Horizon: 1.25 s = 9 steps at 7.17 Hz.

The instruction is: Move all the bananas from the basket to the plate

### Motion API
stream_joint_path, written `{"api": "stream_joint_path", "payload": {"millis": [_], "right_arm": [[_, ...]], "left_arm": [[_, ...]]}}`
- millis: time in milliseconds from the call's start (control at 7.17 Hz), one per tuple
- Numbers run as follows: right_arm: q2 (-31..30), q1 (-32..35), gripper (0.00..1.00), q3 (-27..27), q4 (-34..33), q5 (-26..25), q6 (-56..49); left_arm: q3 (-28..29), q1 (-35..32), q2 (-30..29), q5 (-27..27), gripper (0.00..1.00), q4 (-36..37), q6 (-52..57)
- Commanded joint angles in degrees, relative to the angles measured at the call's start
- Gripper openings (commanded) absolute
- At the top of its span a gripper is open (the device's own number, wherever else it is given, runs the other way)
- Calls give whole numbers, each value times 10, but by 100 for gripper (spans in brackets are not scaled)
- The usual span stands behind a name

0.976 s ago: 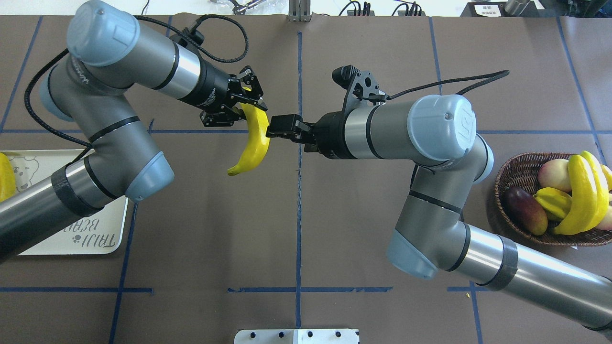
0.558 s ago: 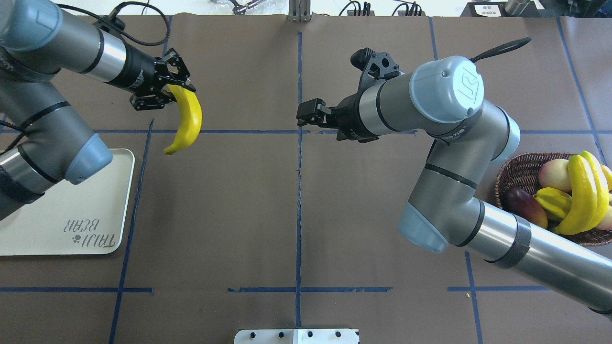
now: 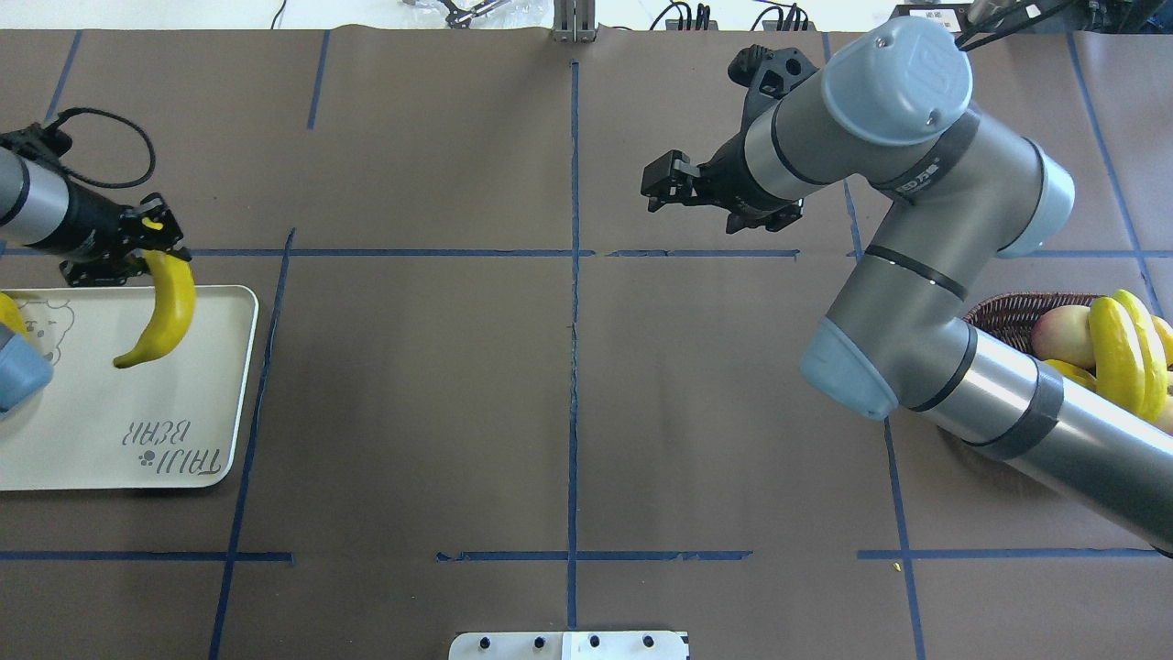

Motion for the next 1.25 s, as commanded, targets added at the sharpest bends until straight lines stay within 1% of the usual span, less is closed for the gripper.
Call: {"api": "stream_joint_path", "payload": {"millis": [0, 279, 558, 697, 836, 976, 1115], "right_arm": [[-1, 38, 100, 22, -102, 36, -87], [0, 44, 100, 22, -112, 36, -105], [1, 44, 100, 24, -112, 35, -105], [1, 44, 100, 24, -112, 35, -105], [1, 44, 100, 24, -112, 35, -105], [1, 44, 100, 24, -112, 35, -105], [1, 44, 100, 25, -112, 35, -105]], "left_arm": [[12, -7, 59, 1, 2, -8, 80], [49, -33, 59, 0, 3, -9, 132], [78, -57, 56, -1, 9, -8, 179], [79, -59, 53, -1, 46, -8, 181], [79, -59, 49, -1, 67, -8, 182], [78, -60, 48, -3, 100, -9, 183], [73, -76, 48, -7, 100, -8, 189]]}}
